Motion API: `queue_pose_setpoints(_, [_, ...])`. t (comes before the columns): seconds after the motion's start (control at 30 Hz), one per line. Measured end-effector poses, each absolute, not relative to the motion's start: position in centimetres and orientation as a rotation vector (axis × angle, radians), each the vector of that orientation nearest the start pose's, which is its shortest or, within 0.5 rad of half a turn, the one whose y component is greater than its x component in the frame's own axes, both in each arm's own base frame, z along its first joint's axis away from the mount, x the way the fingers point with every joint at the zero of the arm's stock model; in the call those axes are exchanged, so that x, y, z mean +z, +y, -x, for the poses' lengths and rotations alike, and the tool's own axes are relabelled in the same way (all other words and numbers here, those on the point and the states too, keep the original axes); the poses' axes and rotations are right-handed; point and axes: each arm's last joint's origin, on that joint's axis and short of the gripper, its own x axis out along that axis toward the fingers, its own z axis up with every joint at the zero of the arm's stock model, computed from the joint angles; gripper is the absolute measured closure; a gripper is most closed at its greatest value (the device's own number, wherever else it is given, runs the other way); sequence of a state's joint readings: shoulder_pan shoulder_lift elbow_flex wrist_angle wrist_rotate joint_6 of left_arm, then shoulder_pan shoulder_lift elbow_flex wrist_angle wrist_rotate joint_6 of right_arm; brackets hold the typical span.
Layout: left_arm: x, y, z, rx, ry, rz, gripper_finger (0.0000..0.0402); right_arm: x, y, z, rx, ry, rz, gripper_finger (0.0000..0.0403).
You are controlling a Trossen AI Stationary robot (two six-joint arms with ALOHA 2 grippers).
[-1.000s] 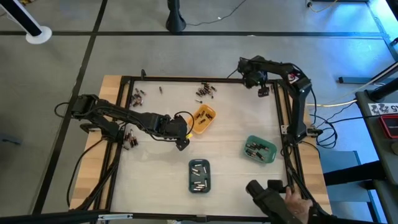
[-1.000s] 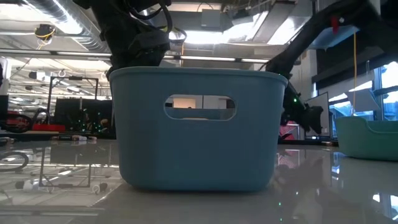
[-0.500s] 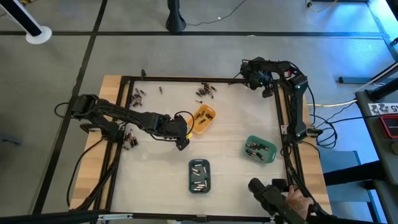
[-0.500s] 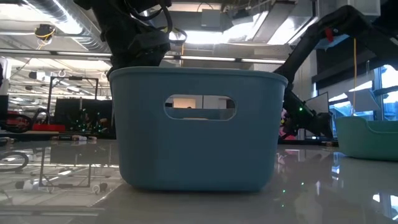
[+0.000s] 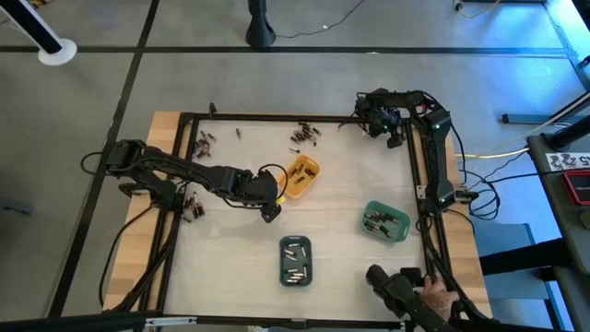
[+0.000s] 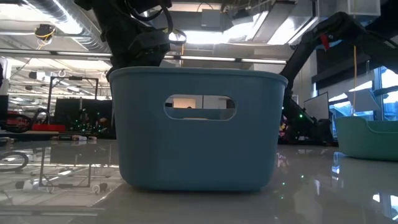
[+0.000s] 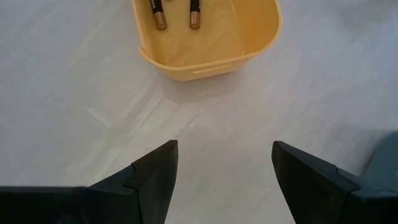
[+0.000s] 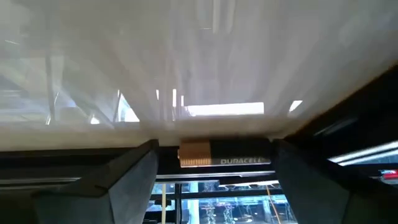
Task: Sort batteries
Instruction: Put the black battery into the green bin
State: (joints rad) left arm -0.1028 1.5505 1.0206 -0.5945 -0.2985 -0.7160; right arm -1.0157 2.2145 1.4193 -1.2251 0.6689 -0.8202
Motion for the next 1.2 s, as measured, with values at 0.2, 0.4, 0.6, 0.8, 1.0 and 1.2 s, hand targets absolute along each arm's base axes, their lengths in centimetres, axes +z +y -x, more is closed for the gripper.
queue_pose_setpoints(0.2, [20.93,-2.18,-29.69,0.55,0.98,0.408,0.0153,10.01,-30.99,-17.11,-0.073,2.352,0.018,0.0093])
queue_pose_setpoints(0.4, [20.93,-2.19,-29.69,0.555,0.977,0.42,0.0153,9.85,-31.0,-17.16,-0.041,2.356,0.018,0.0093])
queue_pose_setpoints(0.6, [20.93,-2.26,-29.69,0.554,0.978,0.432,0.0153,9.78,-30.95,-17.16,-0.03,2.354,0.007,0.01])
queue_pose_setpoints(0.8, [20.93,-2.25,-29.69,0.556,0.977,0.435,0.0153,9.45,-30.56,-16.99,0.034,2.369,-0.046,0.0156])
queue_pose_setpoints(1.0, [20.93,-2.25,-29.69,0.556,0.977,0.435,0.0153,9.44,-30.46,-16.95,0.047,2.368,-0.056,0.0198])
queue_pose_setpoints(1.2, [20.93,-2.26,-29.69,0.555,0.977,0.435,0.0153,9.42,-30.47,-16.96,0.034,2.365,-0.06,0.0186])
